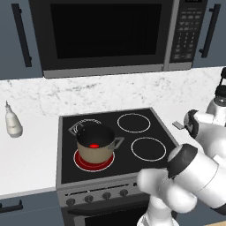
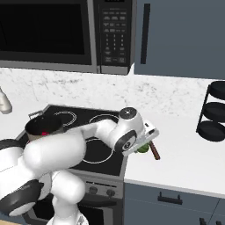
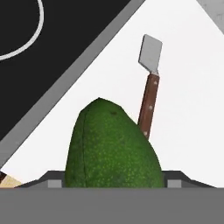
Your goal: Put the tomato and avocado in the pot. Retrieve the spatula and lightly stir the vegetables in the pot.
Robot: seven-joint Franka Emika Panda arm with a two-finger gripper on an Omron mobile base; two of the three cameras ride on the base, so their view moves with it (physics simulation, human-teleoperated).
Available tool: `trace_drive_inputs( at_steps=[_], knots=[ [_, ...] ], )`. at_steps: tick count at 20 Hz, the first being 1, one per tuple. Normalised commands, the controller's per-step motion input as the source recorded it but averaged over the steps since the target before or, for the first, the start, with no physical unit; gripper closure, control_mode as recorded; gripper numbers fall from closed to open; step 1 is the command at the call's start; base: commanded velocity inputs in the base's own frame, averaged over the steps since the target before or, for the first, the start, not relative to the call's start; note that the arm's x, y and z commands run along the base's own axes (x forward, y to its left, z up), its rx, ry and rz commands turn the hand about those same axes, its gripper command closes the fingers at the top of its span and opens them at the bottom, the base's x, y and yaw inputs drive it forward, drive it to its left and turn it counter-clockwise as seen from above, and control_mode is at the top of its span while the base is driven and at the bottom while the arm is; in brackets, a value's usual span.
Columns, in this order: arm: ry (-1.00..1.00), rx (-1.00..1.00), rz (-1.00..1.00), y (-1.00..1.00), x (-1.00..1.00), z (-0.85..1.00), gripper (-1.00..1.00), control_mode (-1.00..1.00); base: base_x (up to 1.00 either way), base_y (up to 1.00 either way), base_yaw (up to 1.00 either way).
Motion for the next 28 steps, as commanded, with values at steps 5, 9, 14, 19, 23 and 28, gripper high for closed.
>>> trace_drive_inputs(
  at_steps=[5, 9, 14, 19, 23, 28],
  knots=[
    [0.10, 0.05, 0.29, 1.00, 0.00, 0.98, 1.00, -1.00, 0.00, 0.00, 0.00],
    [0.13, 0.14, 0.31, 1.00, 0.00, 0.69, 1.00, -1.00, 0.00, 0.00, 0.00],
    [0.11, 0.09, 0.25, 1.00, 0.10, 0.30, 1.00, -1.00, 0.00, 0.00, 0.00],
    [0.05, 0.03, 0.25, 1.00, 0.00, 0.02, 1.00, -1.00, 0.00, 0.00, 0.00],
    [0.00, 0.00, 0.19, 1.00, 0.00, 0.01, 1.00, -1.00, 0.00, 0.00, 0.00],
    [0.00, 0.00, 0.17, 1.00, 0.03, -0.13, 1.00, -1.00, 0.00, 0.00, 0.00]
  ],
)
